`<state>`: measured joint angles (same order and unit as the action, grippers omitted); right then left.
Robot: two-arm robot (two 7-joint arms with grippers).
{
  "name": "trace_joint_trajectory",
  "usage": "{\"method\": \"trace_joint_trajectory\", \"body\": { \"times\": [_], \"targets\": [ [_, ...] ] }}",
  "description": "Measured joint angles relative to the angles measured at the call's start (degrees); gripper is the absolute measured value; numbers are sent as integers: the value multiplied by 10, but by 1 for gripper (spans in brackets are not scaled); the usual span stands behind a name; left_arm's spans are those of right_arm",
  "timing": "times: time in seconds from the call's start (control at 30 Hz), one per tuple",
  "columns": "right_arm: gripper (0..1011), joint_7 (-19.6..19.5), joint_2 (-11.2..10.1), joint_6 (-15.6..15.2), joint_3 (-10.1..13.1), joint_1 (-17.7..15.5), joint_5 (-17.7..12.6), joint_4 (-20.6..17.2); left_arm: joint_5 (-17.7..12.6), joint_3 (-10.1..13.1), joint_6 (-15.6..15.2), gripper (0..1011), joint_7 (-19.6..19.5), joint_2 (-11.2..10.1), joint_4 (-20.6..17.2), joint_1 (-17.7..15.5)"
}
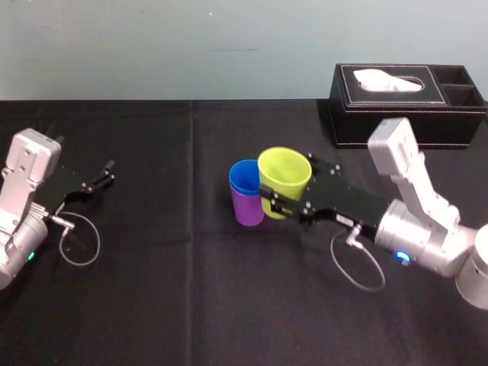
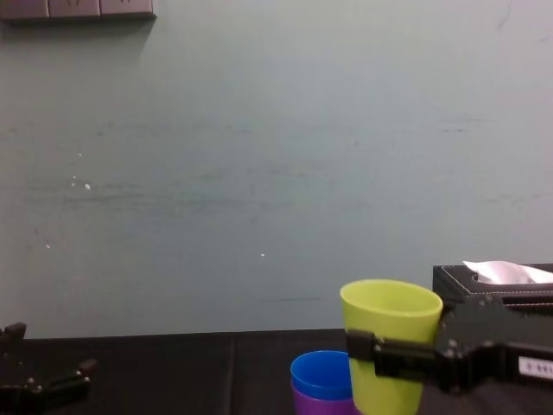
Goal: Stack the three plastic cups sequentially using one hand.
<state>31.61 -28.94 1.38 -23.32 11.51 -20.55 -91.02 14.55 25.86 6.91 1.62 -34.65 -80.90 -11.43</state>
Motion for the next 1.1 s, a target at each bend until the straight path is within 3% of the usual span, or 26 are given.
{"method": "trace_joint_trajectory", "body": {
  "times": [0.47, 1.1],
  "targets": [
    [741, 3, 23, -39, -24, 78, -15, 36, 0, 0, 0, 1011, 0, 0, 0, 0],
    [741, -1, 54, -31, -57, 131, 3, 107, 0, 0, 0, 1011, 0, 0, 0, 0]
  ]
}}
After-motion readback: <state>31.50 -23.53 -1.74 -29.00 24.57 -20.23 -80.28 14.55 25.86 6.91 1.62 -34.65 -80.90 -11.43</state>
